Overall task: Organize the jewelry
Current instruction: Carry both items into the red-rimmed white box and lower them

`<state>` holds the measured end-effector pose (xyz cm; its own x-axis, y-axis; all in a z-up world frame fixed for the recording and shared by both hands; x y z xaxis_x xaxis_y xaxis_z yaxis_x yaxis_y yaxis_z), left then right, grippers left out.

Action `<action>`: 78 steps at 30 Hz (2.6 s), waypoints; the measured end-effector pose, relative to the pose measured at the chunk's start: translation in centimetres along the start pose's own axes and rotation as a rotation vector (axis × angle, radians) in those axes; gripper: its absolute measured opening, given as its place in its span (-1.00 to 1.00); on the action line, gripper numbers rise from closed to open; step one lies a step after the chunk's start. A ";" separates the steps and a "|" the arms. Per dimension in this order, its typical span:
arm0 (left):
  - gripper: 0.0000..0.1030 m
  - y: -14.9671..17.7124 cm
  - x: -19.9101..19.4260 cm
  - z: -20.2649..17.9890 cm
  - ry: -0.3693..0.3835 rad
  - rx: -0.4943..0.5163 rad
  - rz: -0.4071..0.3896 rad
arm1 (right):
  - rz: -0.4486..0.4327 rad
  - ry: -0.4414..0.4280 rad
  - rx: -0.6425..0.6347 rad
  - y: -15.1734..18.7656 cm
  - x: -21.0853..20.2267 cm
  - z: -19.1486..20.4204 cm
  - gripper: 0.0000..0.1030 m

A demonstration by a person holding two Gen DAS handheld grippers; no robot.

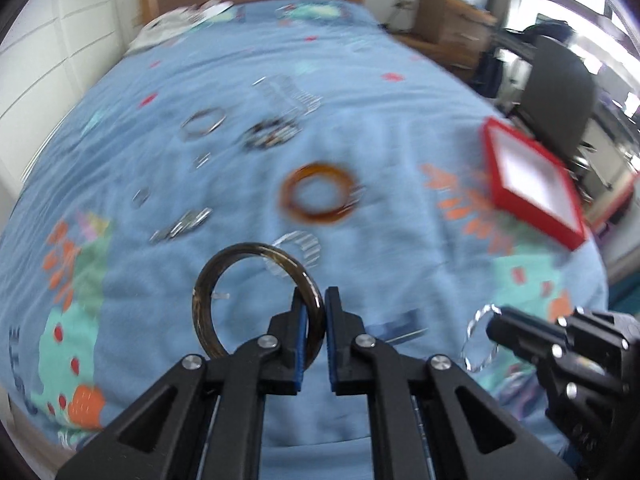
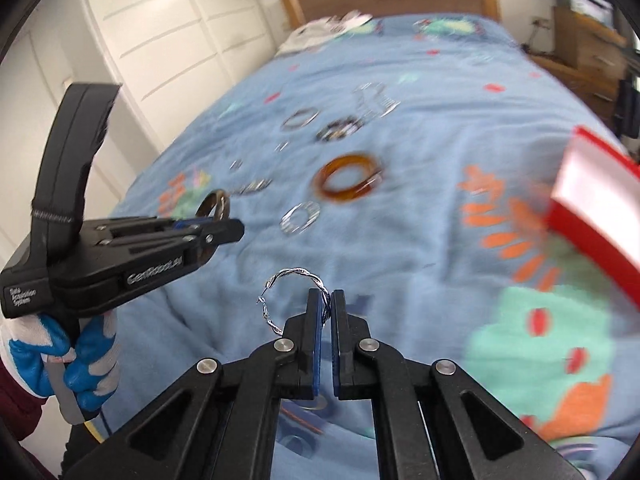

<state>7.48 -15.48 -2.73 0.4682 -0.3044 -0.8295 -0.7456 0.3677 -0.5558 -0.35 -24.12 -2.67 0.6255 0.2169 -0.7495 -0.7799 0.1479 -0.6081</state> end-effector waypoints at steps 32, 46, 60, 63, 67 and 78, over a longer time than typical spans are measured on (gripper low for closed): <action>-0.85 -11.7 16.0 -28.7 0.365 0.393 0.083 | -0.012 0.434 0.241 -2.9 -3.1 -29.2 -0.93; -0.77 -10.6 18.2 -26.7 0.349 0.293 0.158 | 0.072 0.418 0.181 -1.6 -2.0 -28.6 -0.92; -0.72 -8.7 17.5 -24.9 0.299 0.173 0.160 | 0.100 0.405 0.140 -1.3 -1.5 -28.8 -0.95; -0.70 -8.2 17.2 -24.2 0.294 0.113 0.175 | 0.106 0.404 0.121 -1.5 -1.3 -28.7 -0.95; -0.69 -7.8 16.8 -23.7 0.284 0.050 0.195 | 0.113 0.401 0.101 -1.7 -1.1 -28.6 -0.95; -0.66 -5.8 15.7 -22.4 0.261 -0.067 0.246 | 0.162 0.410 0.038 -2.1 -0.5 -28.6 -0.95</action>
<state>8.50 -42.06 -11.31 0.1408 -0.4316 -0.8910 -0.8545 0.4016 -0.3296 1.62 -52.16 -8.50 0.4459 -0.1593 -0.8808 -0.8639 0.1810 -0.4700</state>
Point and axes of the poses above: each gripper's, at about its wrist camera, not at the fingertips, and x roughly the way its jaws point, z to its left, y to its underside, the point moved 4 cm from there along x, roughly the way its jaws point, and after that the axes turned 1 degree about y, right-handed, at the moved point
